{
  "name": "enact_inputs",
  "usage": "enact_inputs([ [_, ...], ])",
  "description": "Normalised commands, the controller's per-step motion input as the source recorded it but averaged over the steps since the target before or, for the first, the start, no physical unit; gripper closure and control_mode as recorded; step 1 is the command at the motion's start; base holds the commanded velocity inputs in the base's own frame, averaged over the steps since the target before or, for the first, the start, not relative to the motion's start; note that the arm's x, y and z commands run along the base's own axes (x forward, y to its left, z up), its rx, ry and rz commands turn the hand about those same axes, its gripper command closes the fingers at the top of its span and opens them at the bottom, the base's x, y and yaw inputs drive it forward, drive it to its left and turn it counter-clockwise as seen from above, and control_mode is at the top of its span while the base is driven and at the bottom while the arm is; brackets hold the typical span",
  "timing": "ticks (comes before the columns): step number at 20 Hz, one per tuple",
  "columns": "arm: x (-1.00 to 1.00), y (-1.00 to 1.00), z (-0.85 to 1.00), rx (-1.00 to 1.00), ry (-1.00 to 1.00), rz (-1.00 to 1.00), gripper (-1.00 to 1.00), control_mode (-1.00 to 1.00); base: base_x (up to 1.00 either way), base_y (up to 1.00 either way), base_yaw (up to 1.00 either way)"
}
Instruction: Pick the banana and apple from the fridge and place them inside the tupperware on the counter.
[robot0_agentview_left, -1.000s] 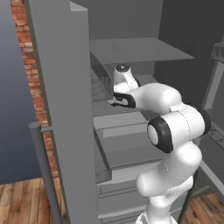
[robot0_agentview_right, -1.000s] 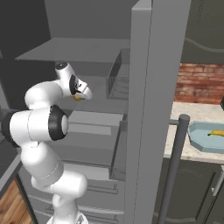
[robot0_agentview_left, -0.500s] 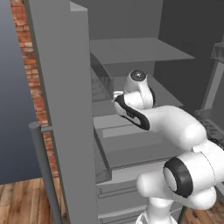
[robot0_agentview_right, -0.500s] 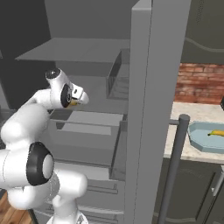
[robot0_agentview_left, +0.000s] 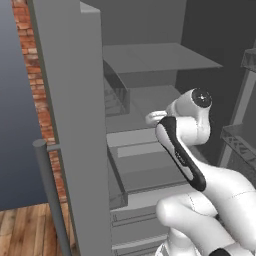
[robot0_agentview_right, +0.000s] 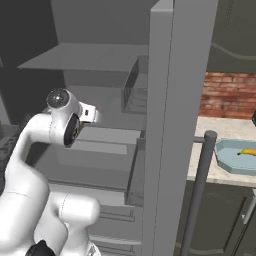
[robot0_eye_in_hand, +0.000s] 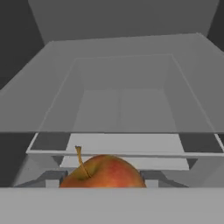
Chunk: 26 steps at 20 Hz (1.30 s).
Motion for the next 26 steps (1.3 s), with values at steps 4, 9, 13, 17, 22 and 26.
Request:
enact_inputs([
  [4,-0.91,0.0,0.99,0.0,0.32,0.03,1.0,-1.0,0.0,0.0,0.0],
  [9,-0.99,-0.07,0.71,0.0,0.31,0.0,1.0,-1.0,0.0,0.0,0.0],
  [13,-1.0,-0.33,0.57,0.0,0.16,-0.02,1.0,-1.0,0.0,0.0,0.0],
  [17,-0.99,-0.39,0.35,0.0,0.0,-0.1,1.0,-1.0,0.0,0.0,0.0],
  [22,-0.7,-0.09,0.33,-0.04,0.02,-0.09,1.0,-1.0,0.0,0.0,0.0],
  [26,-0.21,0.0,-0.02,-0.08,0.11,0.0,1.0,-1.0,0.0,0.0,0.0],
])
